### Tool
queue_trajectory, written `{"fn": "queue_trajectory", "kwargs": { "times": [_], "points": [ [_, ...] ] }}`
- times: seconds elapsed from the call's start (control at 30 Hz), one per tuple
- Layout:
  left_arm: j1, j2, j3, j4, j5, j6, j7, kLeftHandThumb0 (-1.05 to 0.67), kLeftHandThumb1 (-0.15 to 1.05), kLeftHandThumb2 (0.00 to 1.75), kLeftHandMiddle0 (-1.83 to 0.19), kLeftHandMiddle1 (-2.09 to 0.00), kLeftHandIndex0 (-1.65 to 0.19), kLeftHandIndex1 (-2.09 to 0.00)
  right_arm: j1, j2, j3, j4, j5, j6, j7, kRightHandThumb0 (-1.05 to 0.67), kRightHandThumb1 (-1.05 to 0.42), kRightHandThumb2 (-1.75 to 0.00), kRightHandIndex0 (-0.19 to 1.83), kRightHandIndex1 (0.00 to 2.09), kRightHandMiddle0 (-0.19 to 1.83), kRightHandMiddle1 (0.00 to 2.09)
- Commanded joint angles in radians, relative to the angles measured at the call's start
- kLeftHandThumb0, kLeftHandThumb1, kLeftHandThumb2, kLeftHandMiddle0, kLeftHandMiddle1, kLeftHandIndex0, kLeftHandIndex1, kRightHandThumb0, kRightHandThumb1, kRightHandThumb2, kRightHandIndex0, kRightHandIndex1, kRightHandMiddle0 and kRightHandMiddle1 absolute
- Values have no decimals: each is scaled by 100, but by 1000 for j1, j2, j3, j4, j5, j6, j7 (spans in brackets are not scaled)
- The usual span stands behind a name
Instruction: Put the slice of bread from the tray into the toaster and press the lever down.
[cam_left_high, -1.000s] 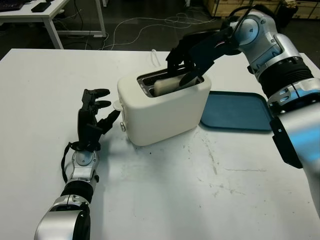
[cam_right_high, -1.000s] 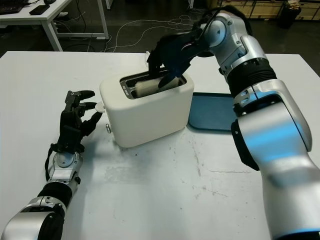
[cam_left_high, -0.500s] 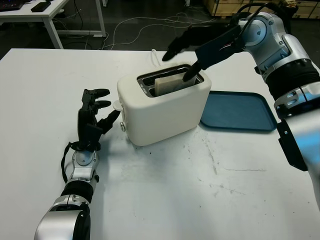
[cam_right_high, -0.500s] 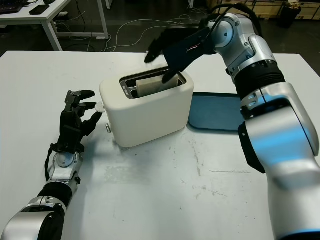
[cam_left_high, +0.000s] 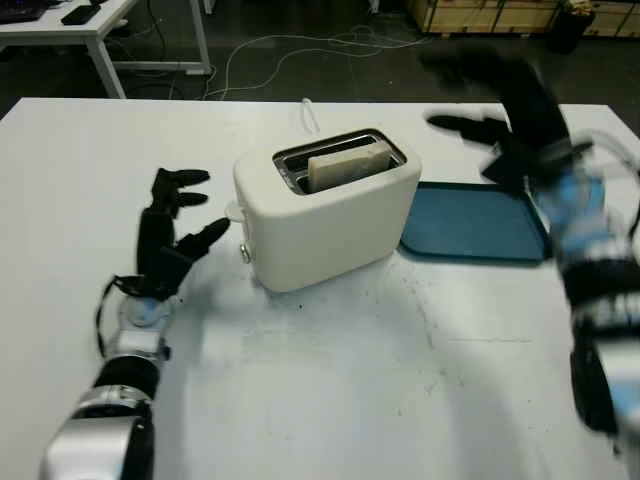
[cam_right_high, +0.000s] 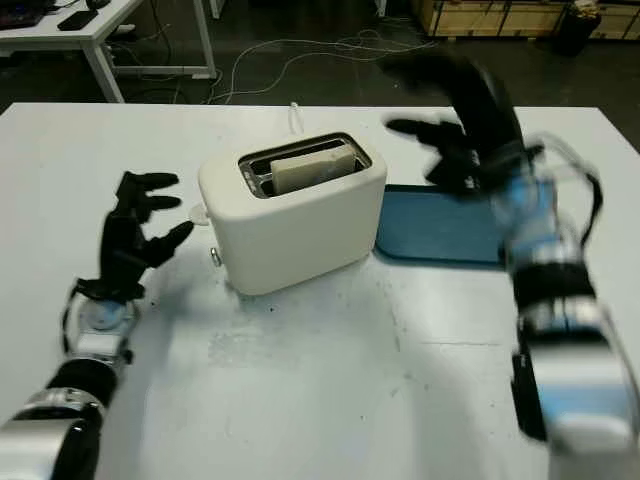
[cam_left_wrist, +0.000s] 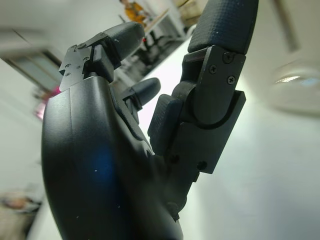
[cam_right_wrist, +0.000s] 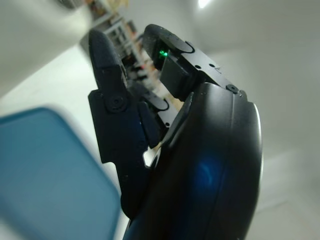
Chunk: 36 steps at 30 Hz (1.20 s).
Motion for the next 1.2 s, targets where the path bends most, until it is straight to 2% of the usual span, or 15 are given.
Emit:
{"fn": "queue_trajectory", "kwargs": {
  "times": [0.0,0.1,0.27,0.47,0.57,0.7,0.83,1.0,1.17],
  "points": [
    [-31,56,-47,0,103,7,78,-102,92,26,0,-141,0,-115,72,33,-22,-32,40,9,-16,-42,-92,-6,91,17,78,0],
    [-60,126,-99,5,204,7,159,-100,92,27,0,-141,0,-111,164,89,-51,-54,99,26,-16,-44,-92,-7,88,12,76,0],
    [-107,186,-138,17,241,-30,181,-95,92,17,0,-152,0,-128,235,152,-84,-68,157,54,-20,-44,-92,-4,91,10,81,2],
    [-119,204,-186,23,263,-103,193,-86,92,15,0,-158,0,-139,257,198,-93,-79,148,89,-58,-50,-92,-7,100,10,84,2],
    [-112,219,-223,1,331,-111,252,-83,92,18,0,-164,0,-137,250,210,-92,-72,145,85,-71,-49,-92,-7,103,9,86,2],
    [-127,249,-262,-8,401,-148,314,-80,92,16,-1,-172,-2,-145,242,214,-91,-82,143,107,-75,-47,-92,-6,107,9,87,2],
    [-141,284,-295,-36,470,-163,361,-78,92,18,-13,-174,-6,-156,241,220,-96,-95,142,115,-94,-45,-92,-5,108,8,90,2],
    [-160,326,-334,-65,522,-171,368,-78,92,22,-20,-175,-6,-166,242,216,-94,-113,137,122,-108,-47,-92,-5,110,8,92,2],
    [-148,345,-343,-87,494,-169,305,-80,92,23,-27,-175,-8,-173,262,223,-87,-171,122,128,-125,-44,-92,-4,110,6,91,1]
  ]
}}
